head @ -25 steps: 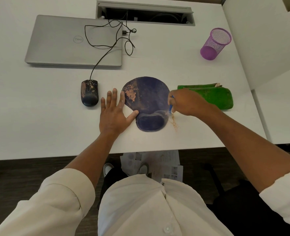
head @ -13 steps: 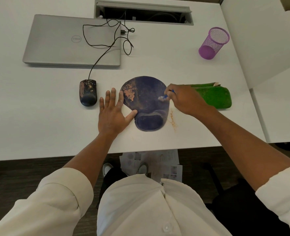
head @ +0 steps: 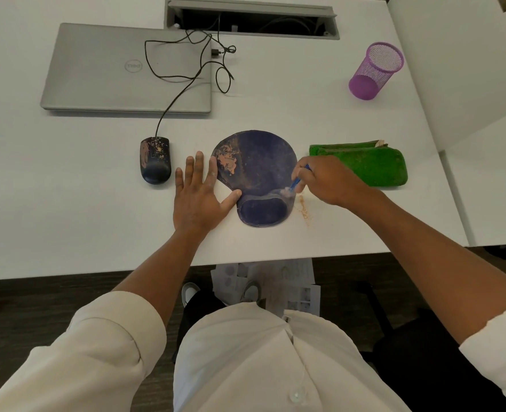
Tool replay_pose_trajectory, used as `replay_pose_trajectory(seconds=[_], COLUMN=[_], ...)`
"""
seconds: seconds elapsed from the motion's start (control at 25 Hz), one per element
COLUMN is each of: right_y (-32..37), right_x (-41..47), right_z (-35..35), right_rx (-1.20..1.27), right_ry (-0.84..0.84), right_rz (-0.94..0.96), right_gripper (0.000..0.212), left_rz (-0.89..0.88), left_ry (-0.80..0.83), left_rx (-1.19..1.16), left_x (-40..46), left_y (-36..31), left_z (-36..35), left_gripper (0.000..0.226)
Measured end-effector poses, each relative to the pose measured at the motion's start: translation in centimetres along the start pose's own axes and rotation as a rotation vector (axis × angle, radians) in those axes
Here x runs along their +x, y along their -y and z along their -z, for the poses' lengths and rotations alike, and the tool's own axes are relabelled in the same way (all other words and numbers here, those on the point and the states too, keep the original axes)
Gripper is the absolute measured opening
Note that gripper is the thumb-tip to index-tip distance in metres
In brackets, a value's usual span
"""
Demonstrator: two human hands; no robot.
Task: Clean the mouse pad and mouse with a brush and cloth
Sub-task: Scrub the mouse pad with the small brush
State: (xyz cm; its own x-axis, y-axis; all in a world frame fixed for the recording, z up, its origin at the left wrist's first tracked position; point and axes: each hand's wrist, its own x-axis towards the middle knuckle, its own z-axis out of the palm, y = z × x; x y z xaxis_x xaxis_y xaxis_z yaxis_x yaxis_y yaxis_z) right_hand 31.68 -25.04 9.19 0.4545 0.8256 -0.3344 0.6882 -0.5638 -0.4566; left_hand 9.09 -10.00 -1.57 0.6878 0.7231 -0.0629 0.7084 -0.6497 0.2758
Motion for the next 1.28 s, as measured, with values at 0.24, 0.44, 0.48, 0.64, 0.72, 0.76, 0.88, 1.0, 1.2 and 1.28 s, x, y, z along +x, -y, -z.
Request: replay_pose_trajectory(seconds=[0.24, 0.44, 0.48, 0.64, 0.72, 0.76, 0.88, 1.0, 1.2, 1.28], right_y=[-0.6, -1.1, -1.2, -1.5, -1.5, -1.4, -1.0, -0.3, -0.2, 0.0], right_x=[-1.7, -2.1, -2.1, -2.0, -2.2, -2.3, -1.9, -1.2, -0.2, 0.4], right_z=[-1.1, -1.5, -1.8, -1.5, -1.9, -2.1, -2.2, -1.8, -1.9, -1.7], right_rx=[0.014, 0.209, 0.179, 0.183, 0.233, 0.231, 0.174, 0.167, 0.008, 0.150], right_ry=[0.029, -0.071, -0.075, -0.264, -0.219, -0.175, -0.213, -0.264, -0.341, -0.364], right_rz=[-0.025, -0.034, -0.045, -0.090, -0.072, -0.072, -0.098, -0.078, -0.178, -0.167], right_gripper=[0.027, 0.028, 0.027, 0.025, 0.025, 0.024, 0.023, 0.021, 0.022, 0.019], left_rz=[0.000, 0.000, 0.000, 0.006, 0.006, 0.001, -0.001, -0.005, -0.008, -0.005], left_ry=[0.001, -0.005, 0.000, 0.013, 0.021, 0.022, 0.014, 0.019, 0.005, 0.003], left_rx=[0.009, 0.001, 0.003, 0.005, 0.006, 0.007, 0.016, 0.010, 0.013, 0.015], left_x=[0.0, 0.0, 0.0, -0.1, -0.1, -0.1, -0.2, 0.0, 0.1, 0.1], left_y=[0.1, 0.0, 0.0, -0.2, -0.1, -0.2, -0.1, -0.1, 0.1, 0.1], left_z=[-0.1, 0.0, 0.0, 0.2, 0.3, 0.3, 0.2, 0.1, 0.0, -0.2], left_gripper=[0.099, 0.098, 0.098, 0.098, 0.097, 0.097, 0.097, 0.098, 0.097, 0.098])
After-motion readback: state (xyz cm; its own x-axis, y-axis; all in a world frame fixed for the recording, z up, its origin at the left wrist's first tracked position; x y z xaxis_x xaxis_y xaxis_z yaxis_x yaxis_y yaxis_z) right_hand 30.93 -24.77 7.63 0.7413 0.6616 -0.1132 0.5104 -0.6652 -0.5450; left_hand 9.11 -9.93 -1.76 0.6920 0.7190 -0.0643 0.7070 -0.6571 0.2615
